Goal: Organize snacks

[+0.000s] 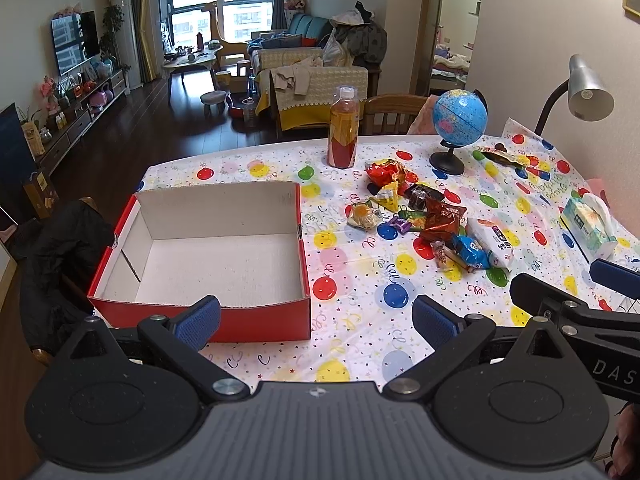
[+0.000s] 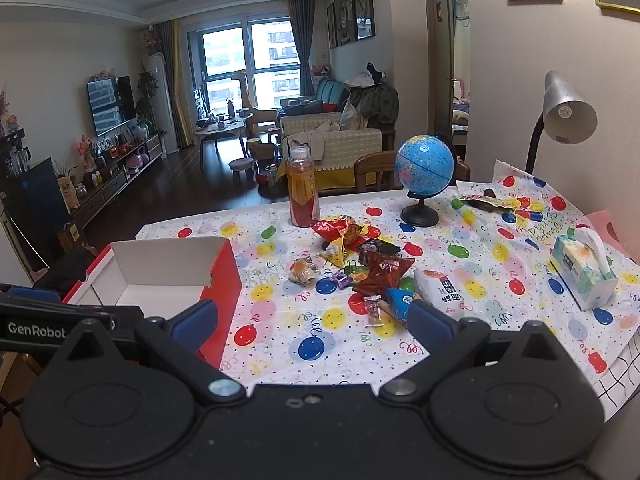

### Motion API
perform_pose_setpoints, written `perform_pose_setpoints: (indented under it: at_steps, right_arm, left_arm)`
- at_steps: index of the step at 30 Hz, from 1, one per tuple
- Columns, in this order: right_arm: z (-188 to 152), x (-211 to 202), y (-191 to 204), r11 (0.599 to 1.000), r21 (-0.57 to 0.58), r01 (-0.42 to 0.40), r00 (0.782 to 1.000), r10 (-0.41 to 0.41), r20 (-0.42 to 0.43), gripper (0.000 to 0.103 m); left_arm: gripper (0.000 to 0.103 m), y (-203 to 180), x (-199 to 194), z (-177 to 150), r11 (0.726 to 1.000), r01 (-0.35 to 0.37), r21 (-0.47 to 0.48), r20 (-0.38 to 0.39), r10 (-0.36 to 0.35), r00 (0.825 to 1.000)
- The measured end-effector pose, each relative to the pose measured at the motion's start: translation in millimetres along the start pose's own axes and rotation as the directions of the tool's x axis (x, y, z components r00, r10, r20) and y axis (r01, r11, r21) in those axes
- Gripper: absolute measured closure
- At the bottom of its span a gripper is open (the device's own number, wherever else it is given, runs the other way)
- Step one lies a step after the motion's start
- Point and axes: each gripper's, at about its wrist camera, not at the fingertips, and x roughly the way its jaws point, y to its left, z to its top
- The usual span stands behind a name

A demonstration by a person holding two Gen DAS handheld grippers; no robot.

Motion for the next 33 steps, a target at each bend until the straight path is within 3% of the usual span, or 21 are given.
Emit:
perform_pose_setpoints:
  at_steps: [33]
  right_arm:
    - [6.6, -1.7, -0.6, 1.0, -0.01, 0.006, 1.0, -0.006, 0.016, 0.002]
  left_arm:
    - [0.0, 3.3, 2.4, 3.1, 1.0, 0.026, 0.006, 0.011, -0.026, 1.0]
